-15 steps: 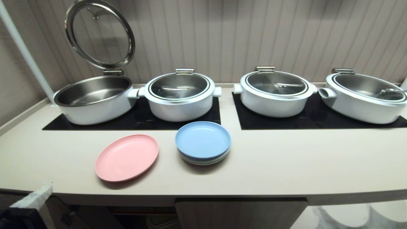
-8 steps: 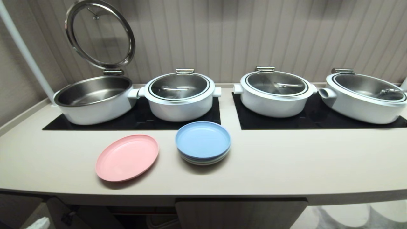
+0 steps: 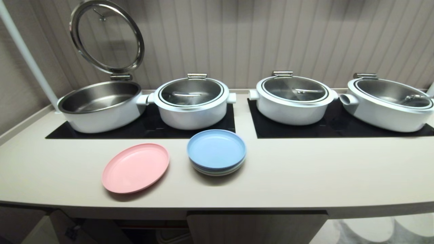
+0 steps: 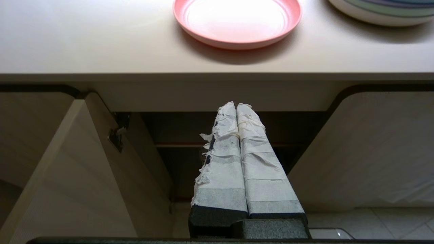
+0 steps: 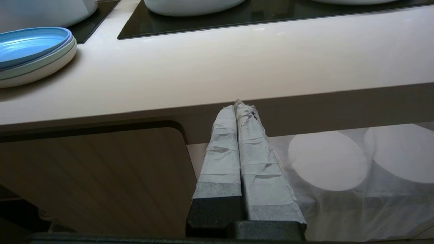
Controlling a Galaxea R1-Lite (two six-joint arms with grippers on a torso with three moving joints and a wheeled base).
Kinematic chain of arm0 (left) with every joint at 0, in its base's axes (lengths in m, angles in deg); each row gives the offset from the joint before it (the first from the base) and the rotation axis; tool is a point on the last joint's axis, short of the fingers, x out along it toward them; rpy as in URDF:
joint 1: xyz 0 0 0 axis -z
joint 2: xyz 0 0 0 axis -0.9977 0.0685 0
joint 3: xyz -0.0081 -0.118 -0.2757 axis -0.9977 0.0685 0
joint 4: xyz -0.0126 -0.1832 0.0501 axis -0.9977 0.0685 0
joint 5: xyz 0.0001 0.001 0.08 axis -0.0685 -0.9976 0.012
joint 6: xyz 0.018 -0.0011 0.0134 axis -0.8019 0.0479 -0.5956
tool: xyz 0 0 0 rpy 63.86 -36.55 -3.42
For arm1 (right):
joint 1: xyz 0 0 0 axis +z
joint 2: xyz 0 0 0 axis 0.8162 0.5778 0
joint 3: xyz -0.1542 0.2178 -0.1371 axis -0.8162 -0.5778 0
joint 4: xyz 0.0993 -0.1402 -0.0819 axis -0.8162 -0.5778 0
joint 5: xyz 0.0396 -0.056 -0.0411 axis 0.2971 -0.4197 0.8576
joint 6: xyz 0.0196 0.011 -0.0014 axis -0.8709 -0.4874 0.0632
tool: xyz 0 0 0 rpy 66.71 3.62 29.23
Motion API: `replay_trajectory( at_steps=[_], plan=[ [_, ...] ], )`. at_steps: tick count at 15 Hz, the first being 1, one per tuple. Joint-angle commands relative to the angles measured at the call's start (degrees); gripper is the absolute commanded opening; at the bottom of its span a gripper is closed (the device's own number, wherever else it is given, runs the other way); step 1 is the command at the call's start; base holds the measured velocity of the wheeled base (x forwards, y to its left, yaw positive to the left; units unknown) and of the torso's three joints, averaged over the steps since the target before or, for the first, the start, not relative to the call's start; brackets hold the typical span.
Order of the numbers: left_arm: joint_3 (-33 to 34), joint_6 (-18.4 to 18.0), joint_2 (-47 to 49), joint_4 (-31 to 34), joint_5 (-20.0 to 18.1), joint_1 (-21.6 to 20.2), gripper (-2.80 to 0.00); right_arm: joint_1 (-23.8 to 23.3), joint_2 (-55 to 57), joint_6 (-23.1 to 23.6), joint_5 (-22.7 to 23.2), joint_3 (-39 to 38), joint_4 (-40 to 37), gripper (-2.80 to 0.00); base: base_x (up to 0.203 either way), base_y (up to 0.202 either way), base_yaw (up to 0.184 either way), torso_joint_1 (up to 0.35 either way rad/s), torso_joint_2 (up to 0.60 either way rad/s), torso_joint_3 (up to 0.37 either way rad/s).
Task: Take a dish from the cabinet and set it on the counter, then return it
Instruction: Pick up the plate from the table
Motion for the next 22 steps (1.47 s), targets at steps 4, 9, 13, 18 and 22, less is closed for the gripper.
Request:
replay_trajectory(
  at_steps=[4,9,13,18,22],
  plan=[
    [0.02,-1.96,-9.26,0.28,-0.29,-0.42,-2.8,0.01,0.0,-0.05,-0.02,0.0,0.02,-2.8,0.0,0.0,0.0,0.0,0.0,0.0],
    [0.02,-10.29,-12.92,2.1,-1.12,-0.6,-2.8,0.01,0.0,-0.05,-0.02,0.0,0.02,-2.8,0.0,0.0,0.0,0.0,0.0,0.0],
    [0.02,-10.48,-12.92,2.21,-1.18,-0.6,-2.8,0.01,0.0,-0.05,-0.02,0.0,0.02,-2.8,0.0,0.0,0.0,0.0,0.0,0.0],
    [0.02,-9.99,-12.92,2.21,-1.17,-0.6,-2.8,0.01,0.0,-0.05,-0.02,0.0,0.02,-2.8,0.0,0.0,0.0,0.0,0.0,0.0],
    [0.02,-8.55,-12.92,2.21,-1.26,-0.6,-2.8,0.01,0.0,-0.05,-0.02,0.0,0.02,-2.8,0.0,0.0,0.0,0.0,0.0,0.0]
  ],
)
